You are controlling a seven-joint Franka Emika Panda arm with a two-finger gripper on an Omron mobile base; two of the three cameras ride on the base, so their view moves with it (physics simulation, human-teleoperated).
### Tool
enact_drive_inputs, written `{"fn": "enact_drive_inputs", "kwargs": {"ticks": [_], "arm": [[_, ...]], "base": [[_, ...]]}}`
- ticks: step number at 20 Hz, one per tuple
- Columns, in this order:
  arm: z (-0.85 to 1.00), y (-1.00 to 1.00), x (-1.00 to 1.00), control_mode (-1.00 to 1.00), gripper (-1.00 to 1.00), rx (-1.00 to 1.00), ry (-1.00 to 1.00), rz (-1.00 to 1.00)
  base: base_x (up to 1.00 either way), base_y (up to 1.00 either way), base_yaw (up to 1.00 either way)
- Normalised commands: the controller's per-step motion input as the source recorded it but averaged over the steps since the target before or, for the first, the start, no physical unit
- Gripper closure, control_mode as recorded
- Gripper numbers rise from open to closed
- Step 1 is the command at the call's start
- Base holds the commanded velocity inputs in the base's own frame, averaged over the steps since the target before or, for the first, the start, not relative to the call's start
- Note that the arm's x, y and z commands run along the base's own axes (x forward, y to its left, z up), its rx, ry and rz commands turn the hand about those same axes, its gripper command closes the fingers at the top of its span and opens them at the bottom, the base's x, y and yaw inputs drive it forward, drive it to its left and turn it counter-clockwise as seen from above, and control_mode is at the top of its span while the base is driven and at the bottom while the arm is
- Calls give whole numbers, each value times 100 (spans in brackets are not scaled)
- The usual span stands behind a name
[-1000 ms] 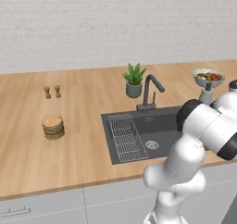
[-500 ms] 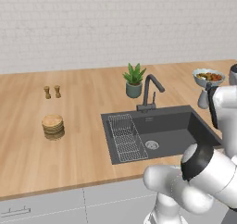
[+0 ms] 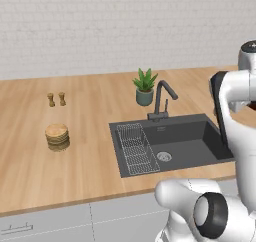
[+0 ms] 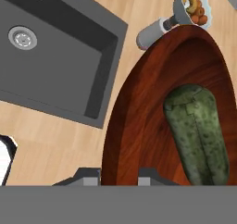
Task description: Pick the cucumber from the sink and place it in the bowl. Then pick the bowl and place it in the microwave. Then close the microwave door and press the start button.
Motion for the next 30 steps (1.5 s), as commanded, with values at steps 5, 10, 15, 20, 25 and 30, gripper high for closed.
{"fn": "enact_drive_inputs", "kwargs": {"ticks": [5,10,15,20,25,30], "arm": [[61,62,-34,-100,100,0,-9,0],[27,75,-17,-100,100,0,-1,12],[-2,53,-29,-100,100,-9,0,39],[0,6,-19,100,100,-8,-1,12],[0,0,0,100,100,0,0,0],[0,0,0,100,100,0,0,0]], "base": [[0,0,0],[0,0,0],[0,0,0],[-33,0,5],[-65,-22,-24],[-21,-14,-77]]}}
